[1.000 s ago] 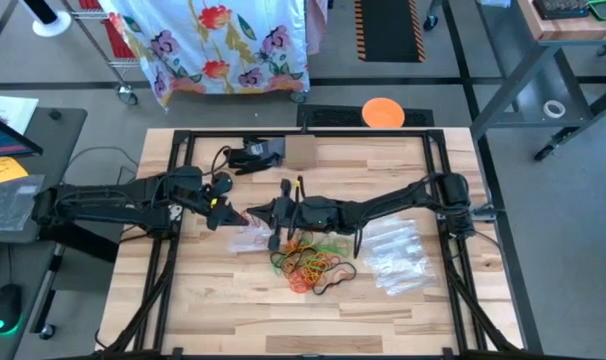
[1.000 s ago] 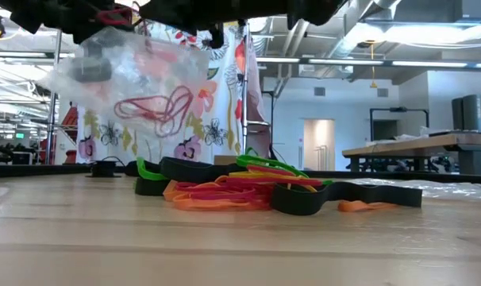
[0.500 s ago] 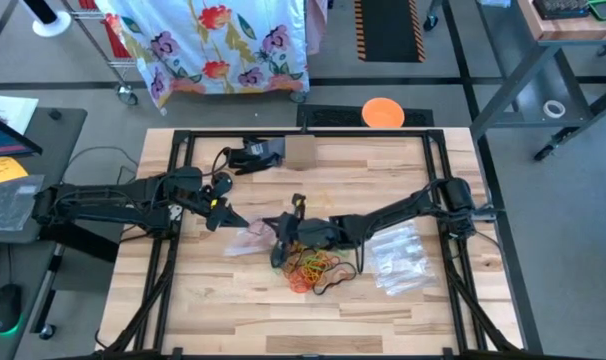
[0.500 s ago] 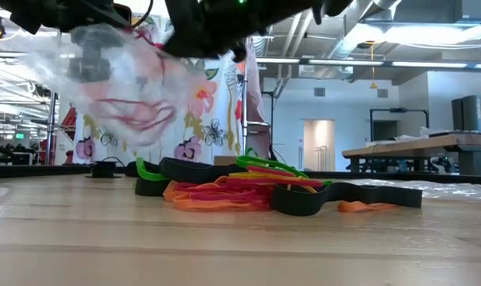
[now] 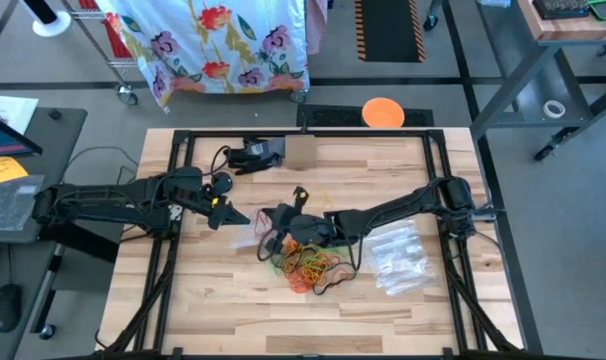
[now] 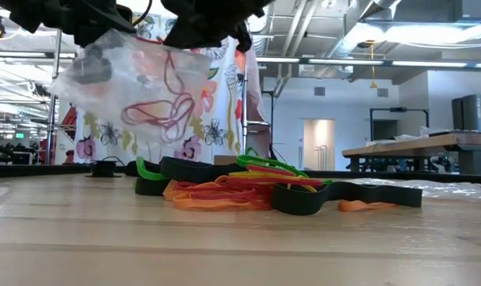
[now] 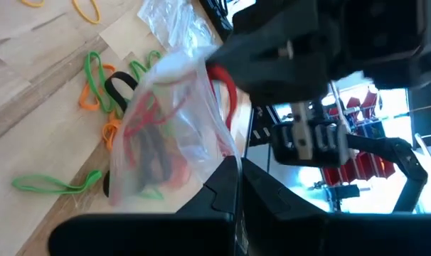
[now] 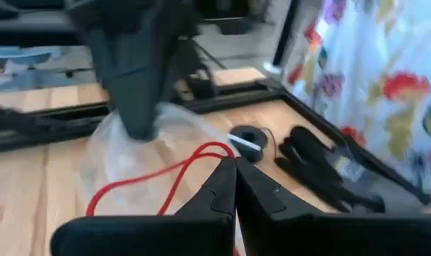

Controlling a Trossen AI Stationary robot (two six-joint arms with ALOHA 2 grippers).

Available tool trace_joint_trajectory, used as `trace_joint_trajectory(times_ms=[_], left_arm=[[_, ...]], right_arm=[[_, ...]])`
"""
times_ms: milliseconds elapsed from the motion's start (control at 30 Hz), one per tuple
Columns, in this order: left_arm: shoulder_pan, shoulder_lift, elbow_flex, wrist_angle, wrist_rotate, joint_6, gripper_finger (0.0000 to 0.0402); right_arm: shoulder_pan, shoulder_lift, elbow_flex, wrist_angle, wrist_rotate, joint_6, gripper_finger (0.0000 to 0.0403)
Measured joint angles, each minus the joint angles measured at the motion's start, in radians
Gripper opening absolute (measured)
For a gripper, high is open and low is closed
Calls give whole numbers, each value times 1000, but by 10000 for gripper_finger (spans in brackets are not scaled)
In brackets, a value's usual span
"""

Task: Sort rubber bands
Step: Put the red rubber band into the transparent zip bag

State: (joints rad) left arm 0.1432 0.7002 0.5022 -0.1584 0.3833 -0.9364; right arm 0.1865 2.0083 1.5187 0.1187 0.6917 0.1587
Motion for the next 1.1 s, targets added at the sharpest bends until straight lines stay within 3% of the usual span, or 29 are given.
trace_joint_trajectory(times_ms=[133,300,467,633,1100], left_arm=[[0,0,0,0,0,4,0],[-1,0,0,-1,0,12,0],[-12,0,0,-1,0,16,0],[-21,0,0,-1,0,20,0],[-21,0,0,0,-7,17,0]], right_arm=[[3,6,40,-93,130,25,0],[11,7,41,-92,167,24,0],[28,7,27,-66,143,-69,0],[58,10,8,-31,39,-157,0],[83,9,8,140,10,-366,0]])
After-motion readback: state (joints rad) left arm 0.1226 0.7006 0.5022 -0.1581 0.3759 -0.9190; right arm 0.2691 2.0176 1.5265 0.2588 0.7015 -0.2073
